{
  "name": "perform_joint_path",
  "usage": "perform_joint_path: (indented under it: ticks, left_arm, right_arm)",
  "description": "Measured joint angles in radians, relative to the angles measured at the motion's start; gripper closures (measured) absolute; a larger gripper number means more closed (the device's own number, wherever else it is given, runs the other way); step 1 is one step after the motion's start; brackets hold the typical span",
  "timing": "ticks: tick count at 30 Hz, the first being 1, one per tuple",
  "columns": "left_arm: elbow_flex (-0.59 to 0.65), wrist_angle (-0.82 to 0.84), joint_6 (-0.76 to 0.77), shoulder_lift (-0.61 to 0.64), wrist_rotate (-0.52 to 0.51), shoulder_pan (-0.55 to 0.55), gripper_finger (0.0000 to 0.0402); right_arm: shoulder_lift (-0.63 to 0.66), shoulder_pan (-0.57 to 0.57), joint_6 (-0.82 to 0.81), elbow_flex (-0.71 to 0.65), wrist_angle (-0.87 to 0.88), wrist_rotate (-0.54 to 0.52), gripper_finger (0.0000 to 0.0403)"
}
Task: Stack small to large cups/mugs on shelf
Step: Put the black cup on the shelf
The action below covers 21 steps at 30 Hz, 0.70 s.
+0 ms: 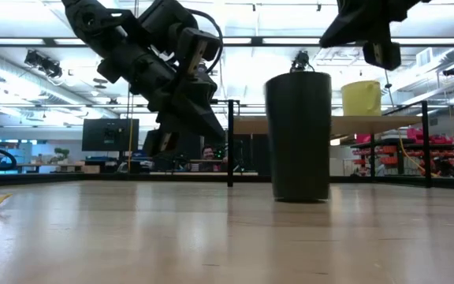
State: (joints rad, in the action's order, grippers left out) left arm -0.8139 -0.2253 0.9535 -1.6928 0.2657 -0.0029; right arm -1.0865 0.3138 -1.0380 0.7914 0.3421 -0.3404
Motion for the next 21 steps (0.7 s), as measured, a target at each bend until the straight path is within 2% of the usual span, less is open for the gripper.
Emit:
perform_joint_path:
  ticks: [5, 14, 17, 21]
  left_arm:
    - [0.0, -0.01, 0.003, 0.0, 0.0, -0.008, 0.0381]
    - [0.0, -0.031, 0.002, 0.0, 0.001, -0.012, 0.0384]
    - [0.0, -0.045, 0.002, 0.0, 0.001, -0.012, 0.0387]
    - [0.0, -0.056, 0.002, 0.0, 0.002, -0.013, 0.0385]
  right_arm:
    - [0.017, 0.0, -0.025, 0.0, 0.011, -0.005, 0.0386]
    - [0.015, 0.001, -0.124, 0.009, 0.071, 0.081, 0.0392]
    - [-0.005, 0.0, -0.12, 0.082, 0.196, 0.081, 0.0389]
    - [-0.066, -0.011, -0.059, 0.245, 0.441, 0.077, 0.0384]
